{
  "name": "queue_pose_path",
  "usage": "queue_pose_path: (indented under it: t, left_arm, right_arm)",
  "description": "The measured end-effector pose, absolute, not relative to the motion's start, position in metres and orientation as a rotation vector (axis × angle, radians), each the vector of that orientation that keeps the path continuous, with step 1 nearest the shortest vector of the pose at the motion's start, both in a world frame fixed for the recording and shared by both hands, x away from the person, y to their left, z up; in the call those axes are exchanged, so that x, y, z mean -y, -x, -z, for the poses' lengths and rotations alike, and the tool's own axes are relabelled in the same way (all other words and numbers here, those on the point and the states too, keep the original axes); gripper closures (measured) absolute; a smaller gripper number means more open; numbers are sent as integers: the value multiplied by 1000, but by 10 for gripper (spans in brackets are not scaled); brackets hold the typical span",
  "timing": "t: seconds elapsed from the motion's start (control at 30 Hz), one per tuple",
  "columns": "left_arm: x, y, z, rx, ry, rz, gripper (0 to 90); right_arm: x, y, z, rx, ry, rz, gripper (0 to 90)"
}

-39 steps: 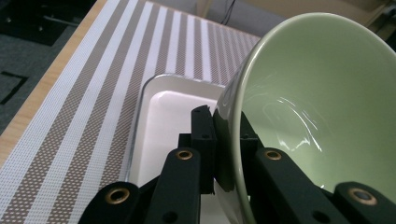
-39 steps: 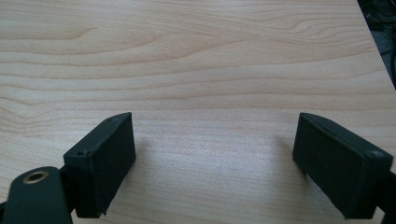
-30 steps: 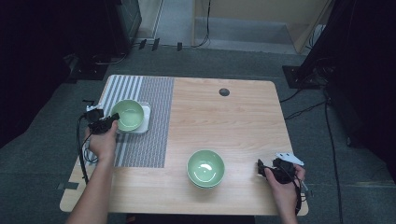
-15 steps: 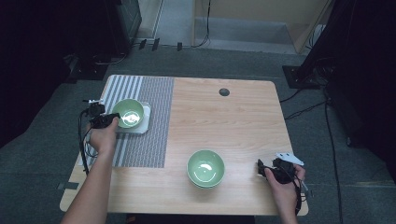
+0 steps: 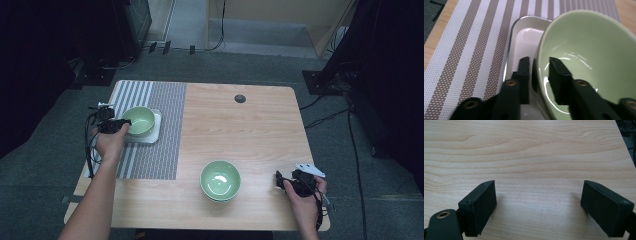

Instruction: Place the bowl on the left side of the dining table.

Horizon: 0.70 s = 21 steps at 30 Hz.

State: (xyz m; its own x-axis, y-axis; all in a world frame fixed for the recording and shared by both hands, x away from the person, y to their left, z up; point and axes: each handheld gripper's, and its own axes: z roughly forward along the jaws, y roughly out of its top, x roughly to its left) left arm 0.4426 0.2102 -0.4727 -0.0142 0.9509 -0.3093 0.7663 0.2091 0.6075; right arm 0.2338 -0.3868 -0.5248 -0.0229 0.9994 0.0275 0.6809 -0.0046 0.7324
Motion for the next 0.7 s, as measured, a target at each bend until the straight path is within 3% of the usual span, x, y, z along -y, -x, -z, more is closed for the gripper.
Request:
queue_pose_path:
  t: [0.2,0.33,0.5,0.7]
  left_arm:
    - [-219,-435,460,-1786,-1504,-329,327]
    - [-218,-428,454,-1735,-1529,-391,105]
    - [-219,-420,451,-1700,-1523,-403,94]
    - [-219,-408,450,-1659,-1530,-454,94]
  right_arm:
    - [387,-234,525,-1756,-1737,-794,129]
    - [387,-234,525,-1760,-1734,-794,116]
    - [385,-236,526,-1808,-1723,-789,14]
    - [385,-237,526,-1823,-1724,-784,0]
